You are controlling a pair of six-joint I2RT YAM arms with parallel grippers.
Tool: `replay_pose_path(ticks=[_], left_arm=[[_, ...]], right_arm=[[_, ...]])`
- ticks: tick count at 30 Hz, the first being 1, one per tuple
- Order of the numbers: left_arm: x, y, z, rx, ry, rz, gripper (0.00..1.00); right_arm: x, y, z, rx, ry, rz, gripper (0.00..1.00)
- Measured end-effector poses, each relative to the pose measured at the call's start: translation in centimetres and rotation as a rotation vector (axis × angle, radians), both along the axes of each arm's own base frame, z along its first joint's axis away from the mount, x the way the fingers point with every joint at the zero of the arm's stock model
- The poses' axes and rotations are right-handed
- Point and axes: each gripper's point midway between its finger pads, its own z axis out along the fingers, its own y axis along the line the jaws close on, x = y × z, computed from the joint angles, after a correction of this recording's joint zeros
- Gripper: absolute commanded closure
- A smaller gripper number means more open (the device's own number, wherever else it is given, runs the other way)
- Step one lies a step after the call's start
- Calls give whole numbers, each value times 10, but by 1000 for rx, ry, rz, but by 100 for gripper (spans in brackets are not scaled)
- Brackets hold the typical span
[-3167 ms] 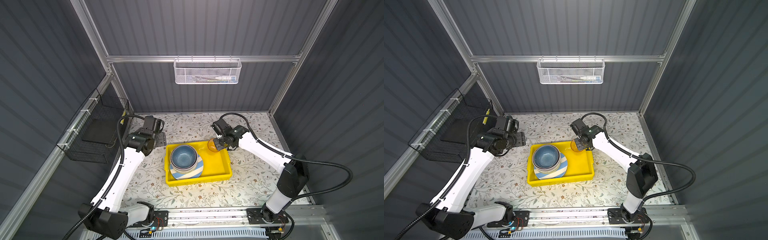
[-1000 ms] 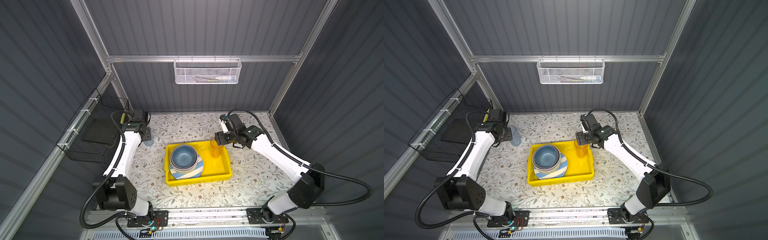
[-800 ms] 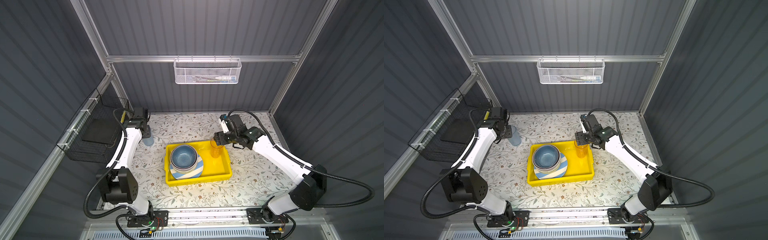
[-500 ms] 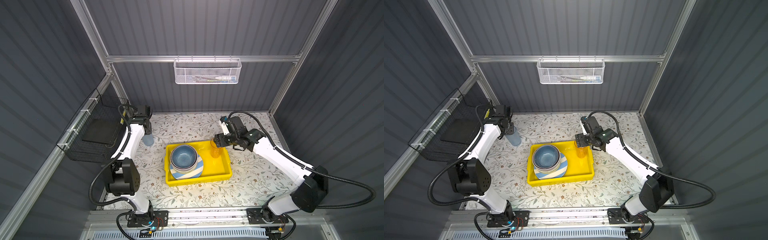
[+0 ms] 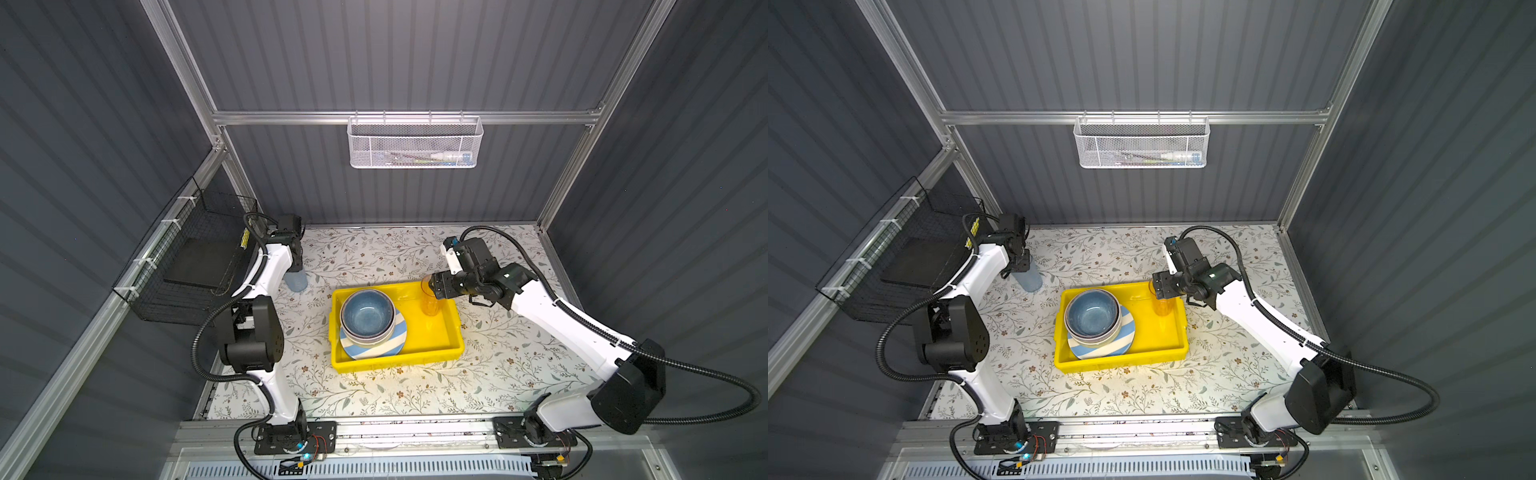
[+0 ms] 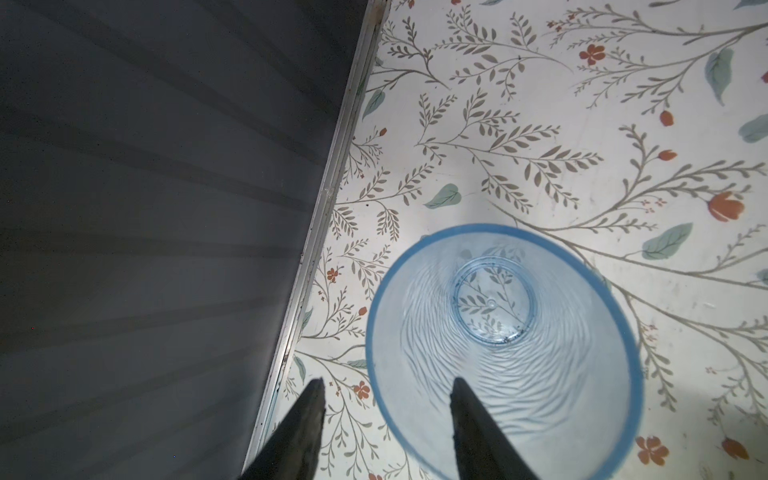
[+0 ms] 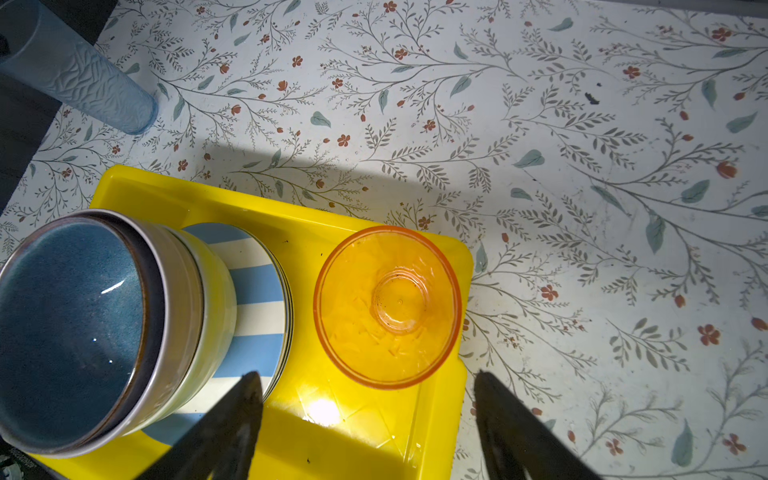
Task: Place the mixed dishes into the plastic bin
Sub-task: 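Move the left gripper to the pale blue cup, then close the left gripper on the pale blue cup and lift it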
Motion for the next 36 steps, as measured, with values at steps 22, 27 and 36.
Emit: replay_pose_path(ticks=[22, 27, 36], left_arm=[[12, -12, -25, -131, 32, -41, 78], [12, -18, -29, -172, 38, -59, 86], [24, -40, -21, -288, -6, -118, 96]], right_arm=[[0, 0, 0, 1, -1, -4, 19], [1, -1, 0, -1, -1, -6, 19], [1, -1, 0, -2, -2, -9, 19]])
